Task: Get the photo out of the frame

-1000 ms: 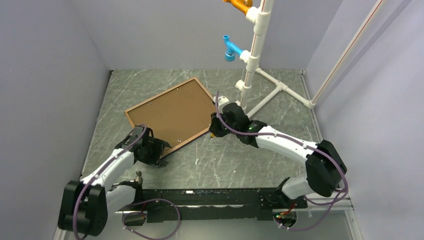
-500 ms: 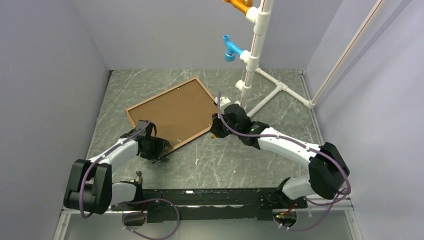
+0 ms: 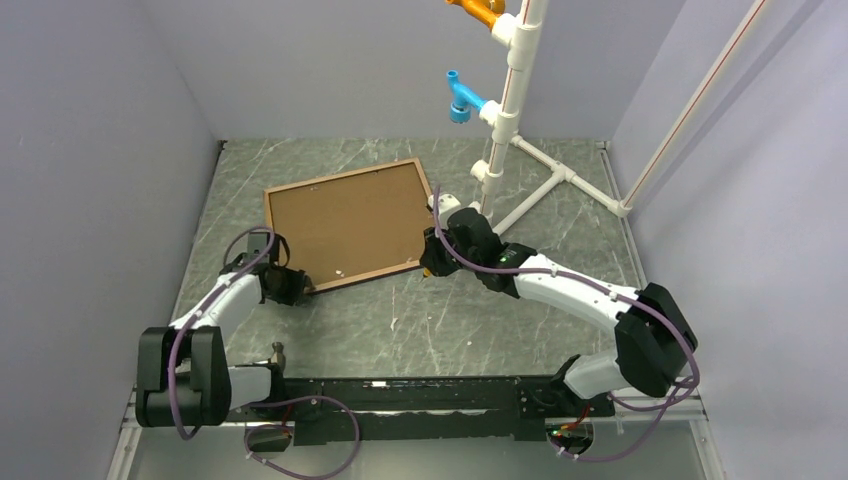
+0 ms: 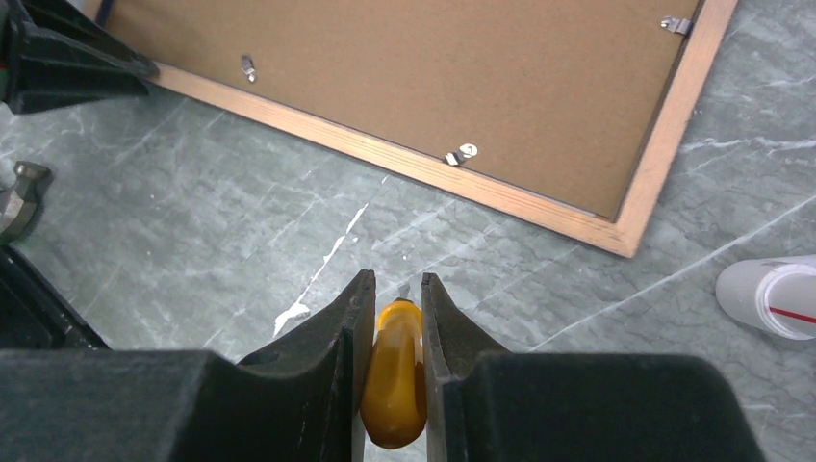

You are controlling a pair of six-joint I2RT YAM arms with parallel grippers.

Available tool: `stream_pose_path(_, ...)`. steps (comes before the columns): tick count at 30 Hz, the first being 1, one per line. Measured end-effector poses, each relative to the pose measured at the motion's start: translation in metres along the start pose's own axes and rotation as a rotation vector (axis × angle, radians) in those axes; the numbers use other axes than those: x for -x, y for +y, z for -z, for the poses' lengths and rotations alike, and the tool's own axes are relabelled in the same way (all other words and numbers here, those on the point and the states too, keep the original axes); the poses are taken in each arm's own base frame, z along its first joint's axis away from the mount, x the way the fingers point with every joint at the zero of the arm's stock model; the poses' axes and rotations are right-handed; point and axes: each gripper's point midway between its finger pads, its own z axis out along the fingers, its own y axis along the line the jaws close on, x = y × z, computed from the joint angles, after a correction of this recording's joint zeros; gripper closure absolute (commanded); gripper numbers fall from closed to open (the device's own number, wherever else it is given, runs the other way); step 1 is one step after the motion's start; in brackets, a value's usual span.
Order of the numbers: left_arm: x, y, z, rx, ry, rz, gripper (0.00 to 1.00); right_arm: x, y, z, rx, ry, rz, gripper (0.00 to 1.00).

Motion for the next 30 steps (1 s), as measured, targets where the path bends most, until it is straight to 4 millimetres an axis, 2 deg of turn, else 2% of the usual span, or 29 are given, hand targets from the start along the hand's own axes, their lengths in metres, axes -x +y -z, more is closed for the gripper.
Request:
stream_pose_path(4,0.03,0.006,0.002,0.01,-0.078,-0.031,0.7,-0.007,-0.002,-0.006,-0.007,0.024,0.006,1.0)
stream_pose_path(7,0.051,0.012,0.005,0.035,-0.136,-0.091,0.57,-0.011,-0.005,-0.012,-0.015,0.048,0.017,1.0)
stream_pose_path(11,0.058,0.013,0.008,0.039,-0.147,-0.176,0.43,-0.003,-0.011,-0.023,-0.045,0.055,0.029,1.0)
stream_pose_path(14,0.046,0.006,0.01,-0.015,-0.101,-0.234,0.39,0.017,-0.018,-0.031,-0.074,0.028,0.033,1.0)
stream_pose_path(16,0.031,-0.001,0.012,-0.073,-0.06,-0.273,0.36,0.031,-0.024,-0.037,-0.094,0.007,0.037,1.0)
stream_pose_path(20,-0.017,-0.007,0.011,-0.184,0.064,-0.373,0.32,0.052,-0.034,-0.053,-0.129,-0.014,0.056,1.0)
stream_pose_path(24,-0.055,-0.003,0.007,-0.236,0.181,-0.428,0.28,0.046,-0.044,-0.07,-0.151,0.023,0.083,1.0)
stream_pose_path(27,-0.066,-0.012,0.007,-0.282,0.217,-0.44,0.26,0.028,-0.048,-0.075,-0.156,0.082,0.097,1.0)
stream_pose_path(30,-0.071,-0.018,0.006,-0.308,0.24,-0.445,0.25,0.025,-0.045,-0.075,-0.146,0.088,0.103,1.0)
